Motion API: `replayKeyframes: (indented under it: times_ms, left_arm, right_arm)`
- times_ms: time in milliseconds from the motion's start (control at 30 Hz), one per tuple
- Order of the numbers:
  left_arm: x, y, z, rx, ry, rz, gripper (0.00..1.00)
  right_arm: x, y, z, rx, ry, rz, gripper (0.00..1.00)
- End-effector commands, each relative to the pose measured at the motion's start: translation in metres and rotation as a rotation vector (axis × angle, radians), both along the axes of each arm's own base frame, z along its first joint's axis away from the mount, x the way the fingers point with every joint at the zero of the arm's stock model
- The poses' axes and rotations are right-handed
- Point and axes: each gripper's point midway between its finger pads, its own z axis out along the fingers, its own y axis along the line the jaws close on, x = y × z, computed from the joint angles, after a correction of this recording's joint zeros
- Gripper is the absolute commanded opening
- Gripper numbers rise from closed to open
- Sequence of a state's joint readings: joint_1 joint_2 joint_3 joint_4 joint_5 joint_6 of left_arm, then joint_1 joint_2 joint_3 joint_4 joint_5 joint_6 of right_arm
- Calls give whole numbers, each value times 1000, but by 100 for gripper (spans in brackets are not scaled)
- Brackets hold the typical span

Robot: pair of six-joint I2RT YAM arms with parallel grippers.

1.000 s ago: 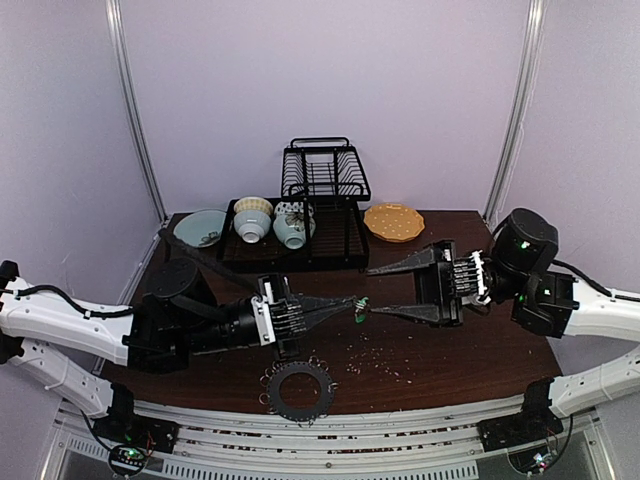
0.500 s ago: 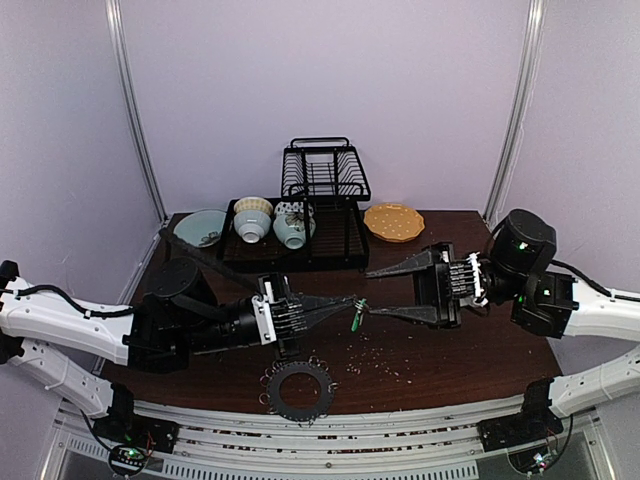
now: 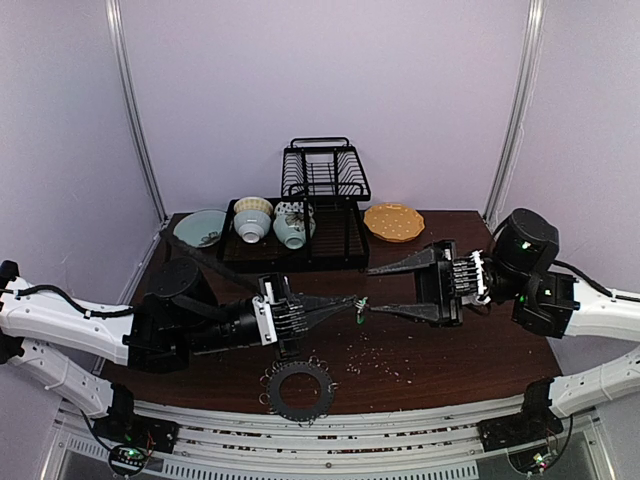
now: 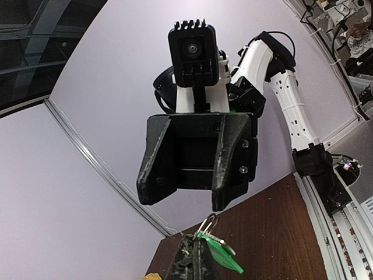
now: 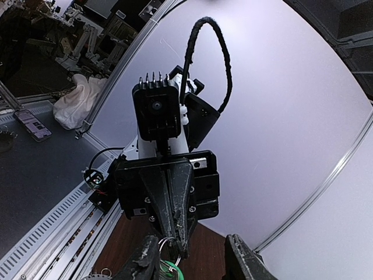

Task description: Put the keys on the keyring

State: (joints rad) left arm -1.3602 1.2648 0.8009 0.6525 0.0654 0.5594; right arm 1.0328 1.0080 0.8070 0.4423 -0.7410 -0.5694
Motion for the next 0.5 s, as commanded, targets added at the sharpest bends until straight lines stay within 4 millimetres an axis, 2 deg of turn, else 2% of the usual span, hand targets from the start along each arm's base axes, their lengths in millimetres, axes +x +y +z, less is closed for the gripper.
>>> replayKeyframes:
  times_ms: [0, 133, 267, 400, 467]
  left_arm:
    - [9, 1, 21, -60, 3, 48, 0]
    - [20, 8, 34, -126, 74, 100, 0]
    - [19, 0, 36, -108, 158, 69, 0]
    - [29, 2, 39, -116, 214, 116, 0]
    - [32, 7, 43, -151, 241, 131, 0]
  right_arm:
    - [-2, -2, 9, 14, -3, -1, 40]
    - [6, -7, -2, -9, 10, -71, 37]
    - [17, -9, -10, 4, 44, -131, 37]
    - [26, -9, -3, 72, 79, -172, 37]
    - [34, -14, 6, 151, 114, -210, 38]
